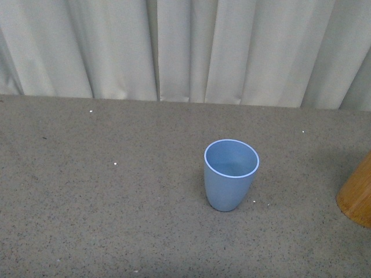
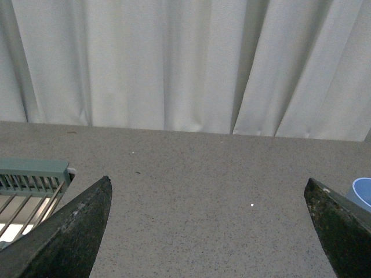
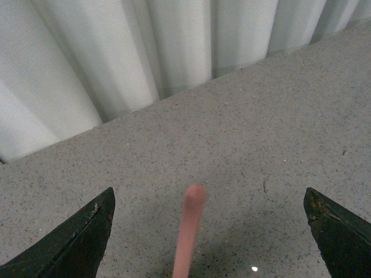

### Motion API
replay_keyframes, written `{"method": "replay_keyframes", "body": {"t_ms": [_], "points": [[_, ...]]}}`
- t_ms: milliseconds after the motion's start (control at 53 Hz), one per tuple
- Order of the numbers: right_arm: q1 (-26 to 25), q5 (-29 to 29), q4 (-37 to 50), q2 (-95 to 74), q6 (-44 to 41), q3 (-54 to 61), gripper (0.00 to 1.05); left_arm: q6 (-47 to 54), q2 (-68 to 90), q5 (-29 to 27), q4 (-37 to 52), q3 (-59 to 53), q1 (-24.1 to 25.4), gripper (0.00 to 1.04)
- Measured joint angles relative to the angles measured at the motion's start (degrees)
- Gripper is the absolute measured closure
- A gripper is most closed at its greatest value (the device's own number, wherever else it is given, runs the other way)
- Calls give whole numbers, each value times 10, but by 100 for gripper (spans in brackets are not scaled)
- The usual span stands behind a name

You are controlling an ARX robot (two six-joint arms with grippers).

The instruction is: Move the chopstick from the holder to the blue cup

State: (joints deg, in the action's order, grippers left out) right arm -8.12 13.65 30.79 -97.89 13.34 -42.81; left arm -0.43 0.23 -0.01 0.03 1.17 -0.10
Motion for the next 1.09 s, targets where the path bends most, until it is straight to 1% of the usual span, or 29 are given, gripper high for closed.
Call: {"method": "replay_keyframes", "body": {"t_ms": [585, 792, 1038, 1094], "points": [[22, 18, 5, -78, 0, -50, 10, 0, 0, 0, 0, 0, 0, 7], [31, 22, 5, -96, 0, -55, 10, 0, 0, 0, 0, 0, 0, 7], [32, 26, 5, -106, 0, -55, 10, 0, 0, 0, 0, 0, 0, 7], [32, 27, 5, -107, 0, -56, 12, 0, 0, 0, 0, 0, 0, 7]]}}
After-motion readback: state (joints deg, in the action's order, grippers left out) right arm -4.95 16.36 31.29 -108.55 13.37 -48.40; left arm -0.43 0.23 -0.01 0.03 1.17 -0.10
